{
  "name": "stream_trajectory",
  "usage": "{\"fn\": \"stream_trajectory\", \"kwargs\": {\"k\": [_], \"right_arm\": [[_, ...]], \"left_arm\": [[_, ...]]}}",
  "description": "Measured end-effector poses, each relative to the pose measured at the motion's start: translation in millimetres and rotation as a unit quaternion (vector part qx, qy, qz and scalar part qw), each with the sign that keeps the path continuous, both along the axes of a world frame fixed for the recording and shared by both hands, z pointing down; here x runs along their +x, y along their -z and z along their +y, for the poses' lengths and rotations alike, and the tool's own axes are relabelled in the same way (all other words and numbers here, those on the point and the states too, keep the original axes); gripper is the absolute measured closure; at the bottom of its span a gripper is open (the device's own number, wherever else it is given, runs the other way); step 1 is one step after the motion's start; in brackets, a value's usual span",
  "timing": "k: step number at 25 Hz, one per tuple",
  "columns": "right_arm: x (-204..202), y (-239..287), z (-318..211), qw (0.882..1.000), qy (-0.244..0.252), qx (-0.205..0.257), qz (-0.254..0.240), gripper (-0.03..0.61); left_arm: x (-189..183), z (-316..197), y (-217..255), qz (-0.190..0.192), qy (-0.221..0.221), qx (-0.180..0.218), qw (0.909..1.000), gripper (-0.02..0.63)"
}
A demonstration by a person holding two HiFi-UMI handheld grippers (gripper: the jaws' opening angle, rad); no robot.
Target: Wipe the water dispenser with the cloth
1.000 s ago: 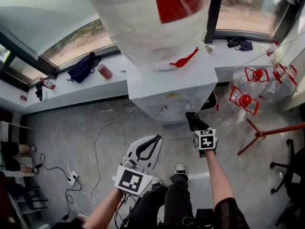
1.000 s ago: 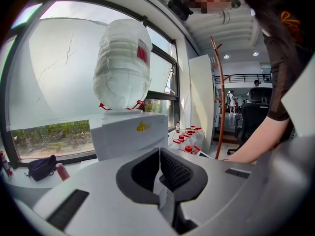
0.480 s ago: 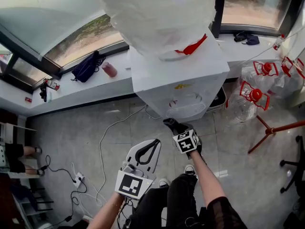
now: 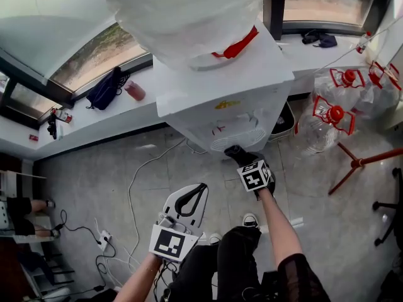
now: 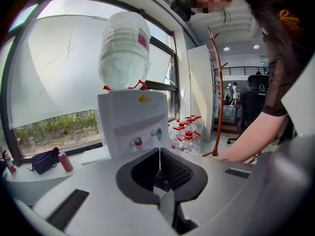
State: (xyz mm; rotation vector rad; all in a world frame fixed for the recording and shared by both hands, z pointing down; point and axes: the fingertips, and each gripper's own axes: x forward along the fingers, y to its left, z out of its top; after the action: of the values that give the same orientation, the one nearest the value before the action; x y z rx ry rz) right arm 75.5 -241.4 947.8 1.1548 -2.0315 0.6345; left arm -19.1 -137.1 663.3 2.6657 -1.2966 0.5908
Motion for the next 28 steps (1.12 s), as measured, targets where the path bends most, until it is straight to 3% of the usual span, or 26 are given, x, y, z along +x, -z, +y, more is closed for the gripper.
{"fn": "stream_trajectory", "kwargs": {"k": [7,13,22,28], "right_arm": [[101.4,0.2,-15.5,0.996,-0.080,-0.002,0.025,0.466],[155.2,3.3,-28.4,0.989,-0.150,-0.002,0.012,0.466],[195.2,16.9,-25.9,0.982,-0.191,0.000,0.009,0.466],[193.5,69.1,-3.8,0.982,-0.188,0.004,-0.006,0.466]], "left_arm": [[35.0,-4.7,3.3,0.006,-0.021,0.003,0.9998,0.593],[44.6,-7.1,3.8,0.002,-0.023,0.001,0.9997,0.592],[43.2,-13.9,12.1,-0.002,-0.007,-0.010,0.9999,0.592],[54.0,-8.8,50.8,0.012,-0.020,-0.010,0.9997,0.593]]}}
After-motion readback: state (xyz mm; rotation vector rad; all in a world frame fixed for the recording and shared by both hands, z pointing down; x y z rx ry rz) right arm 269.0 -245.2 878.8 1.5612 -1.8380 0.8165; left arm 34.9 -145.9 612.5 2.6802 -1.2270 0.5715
